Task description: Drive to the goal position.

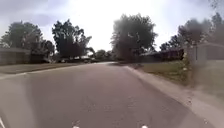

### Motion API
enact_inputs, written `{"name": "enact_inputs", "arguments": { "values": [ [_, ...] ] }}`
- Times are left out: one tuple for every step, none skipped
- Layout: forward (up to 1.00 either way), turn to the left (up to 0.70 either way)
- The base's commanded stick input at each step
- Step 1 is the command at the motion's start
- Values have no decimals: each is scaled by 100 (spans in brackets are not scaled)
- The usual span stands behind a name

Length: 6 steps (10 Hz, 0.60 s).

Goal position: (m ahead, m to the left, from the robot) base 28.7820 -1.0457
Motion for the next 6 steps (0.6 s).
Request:
{"name": "enact_inputs", "arguments": {
  "values": [
    [69,3],
    [69,3],
    [69,3],
    [69,3],
    [69,3],
    [69,3]
  ]
}}
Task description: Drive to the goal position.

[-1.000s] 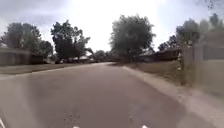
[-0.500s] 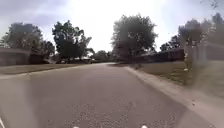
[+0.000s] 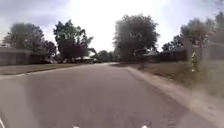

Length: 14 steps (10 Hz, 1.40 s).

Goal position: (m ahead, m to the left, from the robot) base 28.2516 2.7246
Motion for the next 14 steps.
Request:
{"name": "enact_inputs", "arguments": {
  "values": [
    [69,3],
    [69,3],
    [69,3],
    [69,3],
    [69,3],
    [69,3],
    [69,3],
    [69,3],
    [69,3],
    [69,0],
    [69,-5],
    [69,-9],
    [69,-14],
    [69,-31]
  ]
}}
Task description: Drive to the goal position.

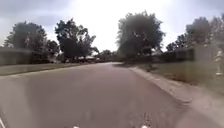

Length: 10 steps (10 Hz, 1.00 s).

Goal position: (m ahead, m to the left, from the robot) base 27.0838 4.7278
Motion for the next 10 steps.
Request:
{"name": "enact_inputs", "arguments": {
  "values": [
    [69,-1],
    [69,2],
    [69,1],
    [69,0],
    [69,1],
    [69,2],
    [69,2],
    [69,2],
    [69,2],
    [69,3]
  ]
}}
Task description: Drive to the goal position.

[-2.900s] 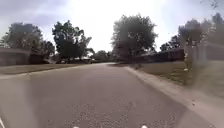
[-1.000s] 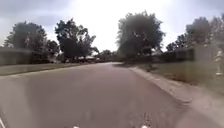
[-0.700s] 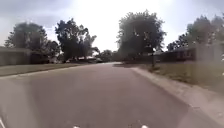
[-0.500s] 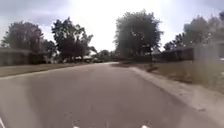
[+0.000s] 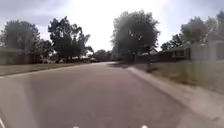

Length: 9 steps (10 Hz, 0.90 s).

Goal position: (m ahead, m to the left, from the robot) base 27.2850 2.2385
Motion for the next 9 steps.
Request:
{"name": "enact_inputs", "arguments": {
  "values": [
    [69,3],
    [69,3],
    [69,3],
    [69,3],
    [69,3],
    [69,3],
    [69,3],
    [69,3],
    [69,3]
  ]
}}
